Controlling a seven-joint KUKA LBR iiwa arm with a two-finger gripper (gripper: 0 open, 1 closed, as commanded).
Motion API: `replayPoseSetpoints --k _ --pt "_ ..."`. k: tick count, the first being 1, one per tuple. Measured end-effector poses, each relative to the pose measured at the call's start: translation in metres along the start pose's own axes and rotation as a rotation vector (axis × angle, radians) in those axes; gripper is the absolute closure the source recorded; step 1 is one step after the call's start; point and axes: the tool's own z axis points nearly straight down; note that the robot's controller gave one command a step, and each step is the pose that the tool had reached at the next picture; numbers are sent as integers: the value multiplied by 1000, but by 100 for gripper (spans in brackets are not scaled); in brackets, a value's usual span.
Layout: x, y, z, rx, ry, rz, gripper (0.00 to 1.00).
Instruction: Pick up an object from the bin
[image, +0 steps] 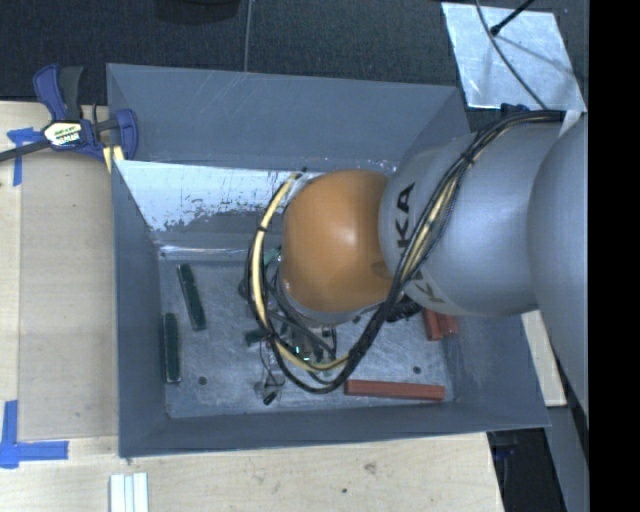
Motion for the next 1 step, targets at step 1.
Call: replayPoseSetpoints --k 1 --pt "-46 -61 91 2 -4 46 0"
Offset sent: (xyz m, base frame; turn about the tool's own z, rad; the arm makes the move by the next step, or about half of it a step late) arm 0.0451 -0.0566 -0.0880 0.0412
